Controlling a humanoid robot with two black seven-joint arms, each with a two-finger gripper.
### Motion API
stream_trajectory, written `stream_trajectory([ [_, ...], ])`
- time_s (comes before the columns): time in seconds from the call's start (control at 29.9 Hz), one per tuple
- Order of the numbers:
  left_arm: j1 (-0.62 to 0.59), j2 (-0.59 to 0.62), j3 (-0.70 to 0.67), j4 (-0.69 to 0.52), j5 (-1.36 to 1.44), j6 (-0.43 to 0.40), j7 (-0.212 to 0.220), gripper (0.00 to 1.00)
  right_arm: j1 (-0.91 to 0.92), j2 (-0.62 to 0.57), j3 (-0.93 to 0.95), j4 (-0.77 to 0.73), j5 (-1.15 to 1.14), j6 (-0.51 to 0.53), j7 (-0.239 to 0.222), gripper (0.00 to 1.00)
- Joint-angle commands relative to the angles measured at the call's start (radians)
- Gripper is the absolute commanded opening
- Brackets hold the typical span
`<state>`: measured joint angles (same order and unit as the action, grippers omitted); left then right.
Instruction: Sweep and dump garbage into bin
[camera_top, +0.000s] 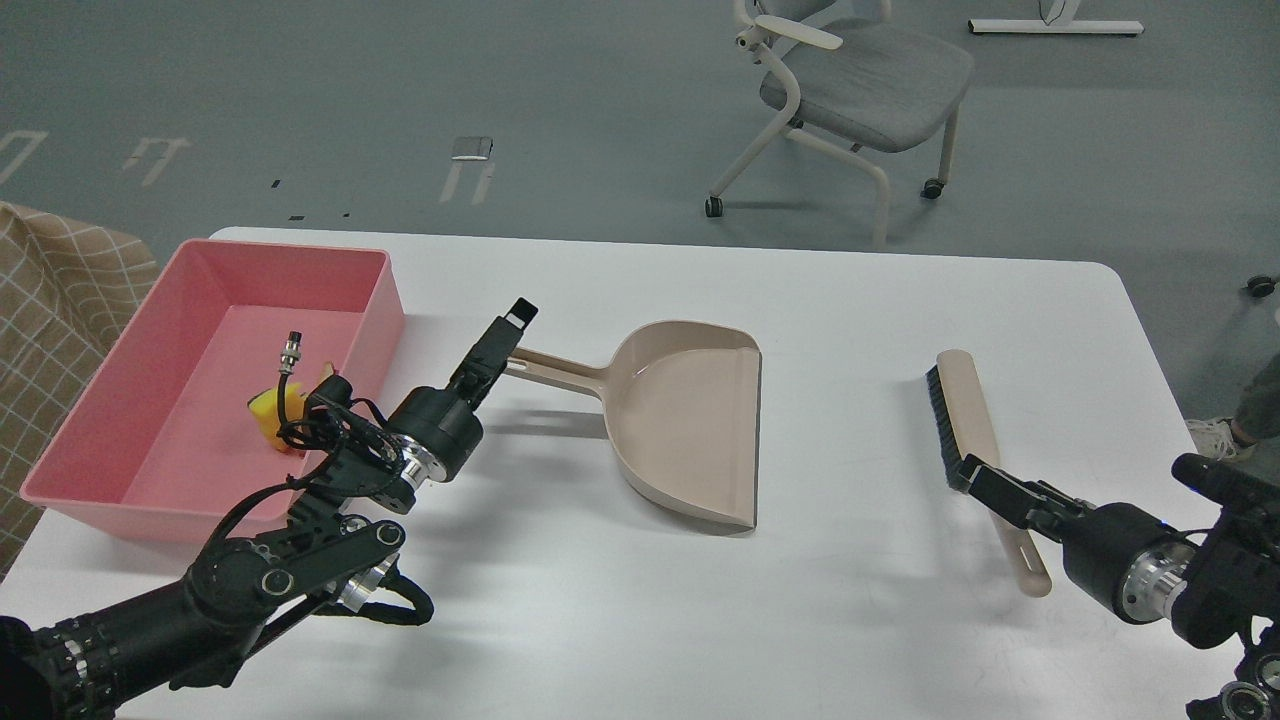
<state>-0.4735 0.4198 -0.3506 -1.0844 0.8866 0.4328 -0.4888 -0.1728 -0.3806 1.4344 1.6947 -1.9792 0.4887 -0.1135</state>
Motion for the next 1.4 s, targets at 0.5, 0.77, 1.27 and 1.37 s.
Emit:
stream_trajectory([
  [0.5, -0.042, 0.073, -0.018, -0.002, -0.011, 0.001, 0.000, 0.98, 0.013, 0.003, 0.017, 0.000, 0.000, 0.000, 0.001, 0.94],
  [0.77, -0.063, 0.102, -0.042, -0.074, -0.017, -0.011, 0.000, 0.98, 0.070, 0.000, 0.070, 0.000, 0.052, 0.000, 0.003, 0.96],
  [1.27, -0.096, -0.012, -0.237, -0.130, -0.165, -0.281, 0.000, 0.98, 0.255, 0.014, 0.328, 0.003, 0.390, 0.000, 0.002, 0.96],
  [1.37, -0.103, -0.064, -0.318, -0.130, -0.245, -0.418, 0.000, 0.98, 0.311, 0.064, 0.357, -0.001, 0.511, 0.000, 0.002, 0.99],
])
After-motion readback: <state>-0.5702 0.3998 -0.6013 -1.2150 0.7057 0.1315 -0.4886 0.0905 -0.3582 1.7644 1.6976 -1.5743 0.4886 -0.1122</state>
